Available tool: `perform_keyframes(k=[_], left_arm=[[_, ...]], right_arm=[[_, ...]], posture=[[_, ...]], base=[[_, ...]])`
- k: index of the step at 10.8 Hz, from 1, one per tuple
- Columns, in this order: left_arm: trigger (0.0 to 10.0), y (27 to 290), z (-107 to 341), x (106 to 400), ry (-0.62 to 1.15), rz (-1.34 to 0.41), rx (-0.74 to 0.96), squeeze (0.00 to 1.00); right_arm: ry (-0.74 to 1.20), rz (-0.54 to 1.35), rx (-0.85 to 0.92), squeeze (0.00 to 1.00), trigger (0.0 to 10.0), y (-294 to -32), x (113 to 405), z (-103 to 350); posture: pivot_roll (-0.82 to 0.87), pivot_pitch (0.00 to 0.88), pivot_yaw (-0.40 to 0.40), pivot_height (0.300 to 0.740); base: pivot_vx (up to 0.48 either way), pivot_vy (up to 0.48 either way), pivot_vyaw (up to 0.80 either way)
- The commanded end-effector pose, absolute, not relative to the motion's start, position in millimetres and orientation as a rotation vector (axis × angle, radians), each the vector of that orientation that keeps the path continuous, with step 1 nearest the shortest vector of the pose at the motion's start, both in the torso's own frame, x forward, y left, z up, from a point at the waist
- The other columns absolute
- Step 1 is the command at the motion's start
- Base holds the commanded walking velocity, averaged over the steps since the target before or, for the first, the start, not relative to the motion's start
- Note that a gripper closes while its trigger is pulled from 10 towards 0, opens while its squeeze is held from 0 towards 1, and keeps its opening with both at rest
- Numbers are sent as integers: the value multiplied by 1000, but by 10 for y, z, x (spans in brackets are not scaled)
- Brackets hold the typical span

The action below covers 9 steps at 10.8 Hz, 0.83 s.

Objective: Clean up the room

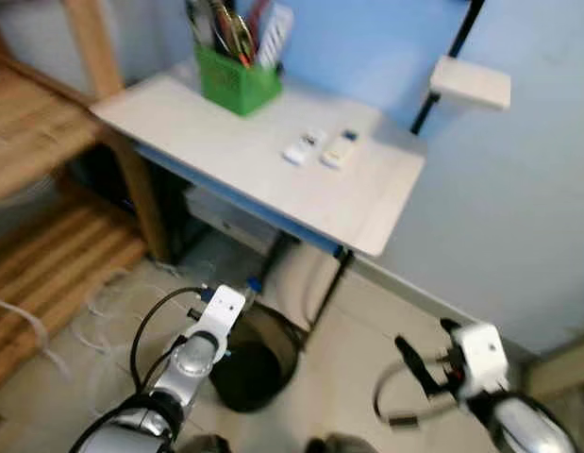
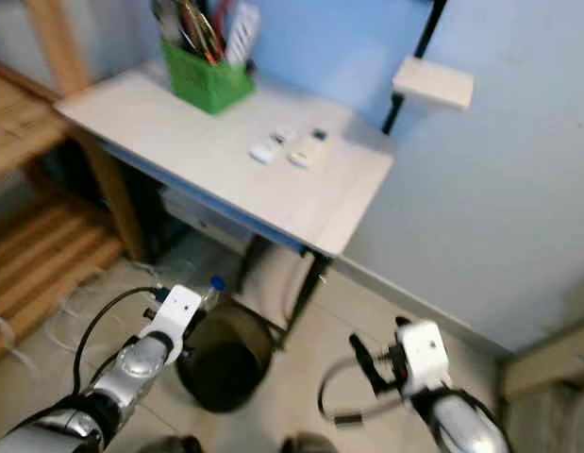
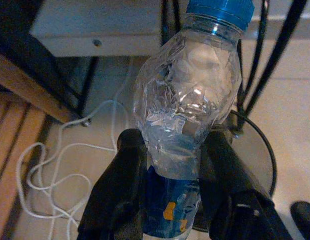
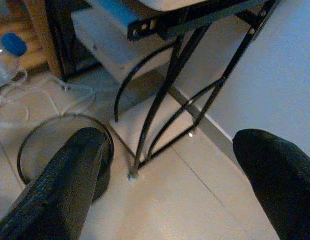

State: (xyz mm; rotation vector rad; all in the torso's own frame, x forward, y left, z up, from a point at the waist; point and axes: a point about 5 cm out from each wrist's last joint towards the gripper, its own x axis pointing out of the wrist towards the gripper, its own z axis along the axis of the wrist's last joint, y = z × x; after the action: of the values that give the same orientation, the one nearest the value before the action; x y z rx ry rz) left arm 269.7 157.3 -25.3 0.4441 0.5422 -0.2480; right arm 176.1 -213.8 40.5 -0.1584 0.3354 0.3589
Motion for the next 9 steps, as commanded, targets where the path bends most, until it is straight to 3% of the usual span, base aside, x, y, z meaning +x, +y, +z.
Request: perform_keyframes(k=[1, 5, 6, 7, 9], left_arm=[[10000, 1478, -271, 2672, 524, -296, 483, 0], [10000, 1321, -272, 2654, 470, -465, 642, 0], [10000, 1355, -280, 2643, 465, -485, 692, 318], [10000, 1367, -271, 2648, 450, -495, 723, 1000], [10000, 1416, -260, 2653, 402, -537, 877, 1000]], right_arm=[[352, 397, -178, 0, 10000, -2145, 1695, 450], [410, 434, -166, 0, 10000, -2096, 1445, 522], [430, 425, -166, 0, 10000, -2117, 1373, 530], [439, 420, -165, 0, 10000, -2127, 1338, 540], [454, 412, -160, 0, 10000, -2117, 1270, 564]], posture=[[-351, 204, -137, 740], [-399, 238, -164, 740], [-407, 242, -165, 740], [-413, 244, -164, 740], [-422, 247, -164, 740]], base=[[0, 0, 0], [0, 0, 0], [0, 0, 0], [0, 0, 0], [0, 0, 0]])
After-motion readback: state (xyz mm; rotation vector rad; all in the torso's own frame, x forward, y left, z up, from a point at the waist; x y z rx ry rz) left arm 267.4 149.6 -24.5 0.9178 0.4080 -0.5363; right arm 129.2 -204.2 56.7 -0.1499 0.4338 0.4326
